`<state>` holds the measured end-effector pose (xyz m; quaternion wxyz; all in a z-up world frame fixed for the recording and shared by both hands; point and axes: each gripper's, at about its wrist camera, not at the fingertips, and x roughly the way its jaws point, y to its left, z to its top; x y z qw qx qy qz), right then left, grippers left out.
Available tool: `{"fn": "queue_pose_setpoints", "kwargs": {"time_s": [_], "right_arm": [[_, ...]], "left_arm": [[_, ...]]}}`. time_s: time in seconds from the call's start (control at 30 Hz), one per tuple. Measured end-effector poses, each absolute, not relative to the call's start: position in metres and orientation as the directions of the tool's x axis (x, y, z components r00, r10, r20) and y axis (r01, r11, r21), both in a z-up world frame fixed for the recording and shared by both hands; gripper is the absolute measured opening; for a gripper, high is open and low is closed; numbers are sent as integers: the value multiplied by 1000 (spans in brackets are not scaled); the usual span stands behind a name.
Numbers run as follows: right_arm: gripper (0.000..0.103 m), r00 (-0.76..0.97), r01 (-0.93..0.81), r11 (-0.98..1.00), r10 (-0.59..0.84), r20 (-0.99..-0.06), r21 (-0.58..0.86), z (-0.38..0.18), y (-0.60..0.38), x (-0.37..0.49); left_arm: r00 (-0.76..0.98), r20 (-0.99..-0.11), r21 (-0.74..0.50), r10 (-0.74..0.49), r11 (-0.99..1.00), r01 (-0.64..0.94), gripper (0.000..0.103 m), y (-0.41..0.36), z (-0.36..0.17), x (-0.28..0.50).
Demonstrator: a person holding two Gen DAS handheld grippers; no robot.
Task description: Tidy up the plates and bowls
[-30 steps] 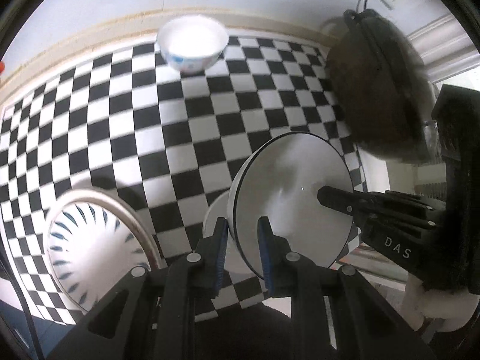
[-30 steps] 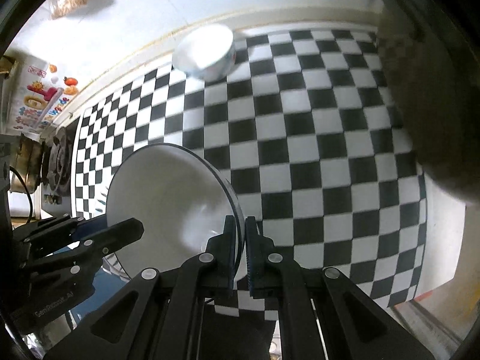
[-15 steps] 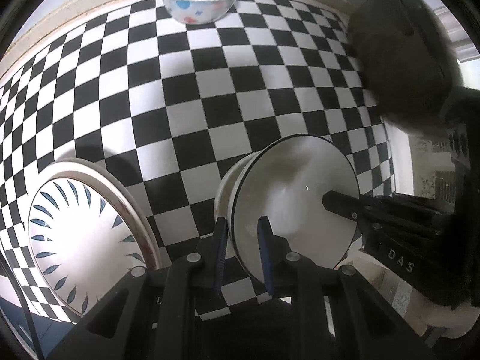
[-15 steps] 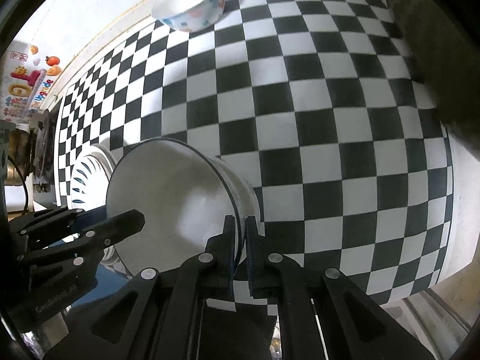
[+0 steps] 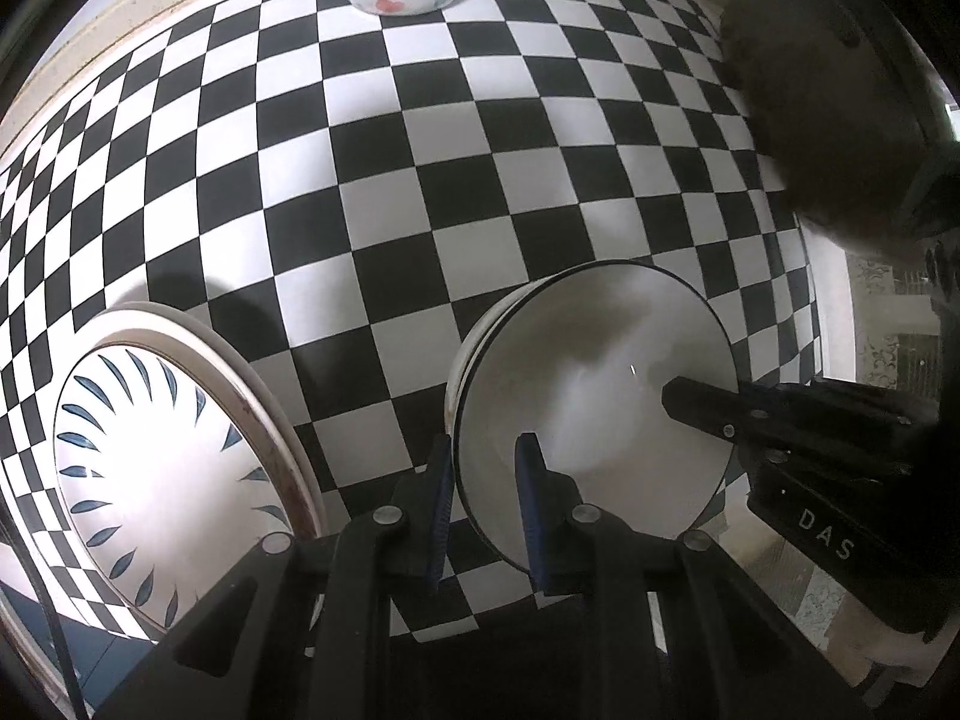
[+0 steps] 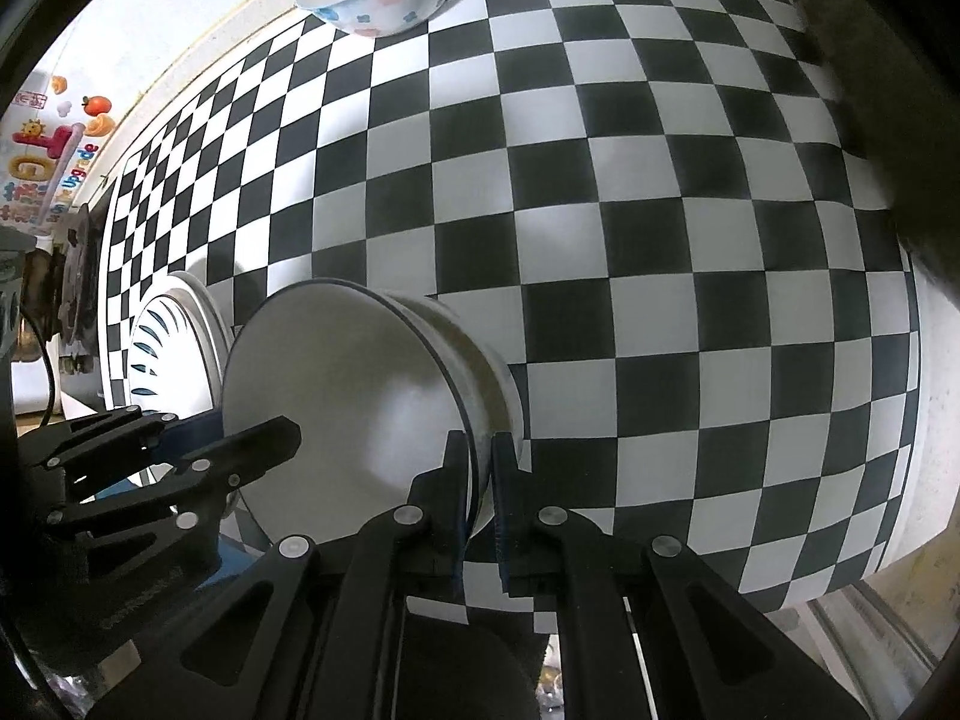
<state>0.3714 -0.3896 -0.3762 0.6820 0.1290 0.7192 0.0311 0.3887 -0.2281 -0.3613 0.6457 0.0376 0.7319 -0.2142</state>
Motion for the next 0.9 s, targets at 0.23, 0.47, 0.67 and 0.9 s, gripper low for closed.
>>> {"fn": "queue_pose_setpoints", "kwargs": {"time_s": [0.23,0.47,0.67,0.9], "right_arm": [[10,-52,124,969,219,-974,212,-378,-386,373],[15,-55,163,954,265,-963,253,-376,-395,376],[16,-62,163,953,269,-961,256,-377,-401,374],[16,-68,139,961,252,-965,241,-376,-396,374]], "left_arm": [[-162,-966,-248,-203,906,343,18,-229,-367,387],[-166,-970,-229,-179,904,360,18,-231,-367,385],[-177,-966,-241,-189,906,347,18,-232,-367,385],[-176,-967,-236,-184,908,347,18,-232,-367,385]]}}
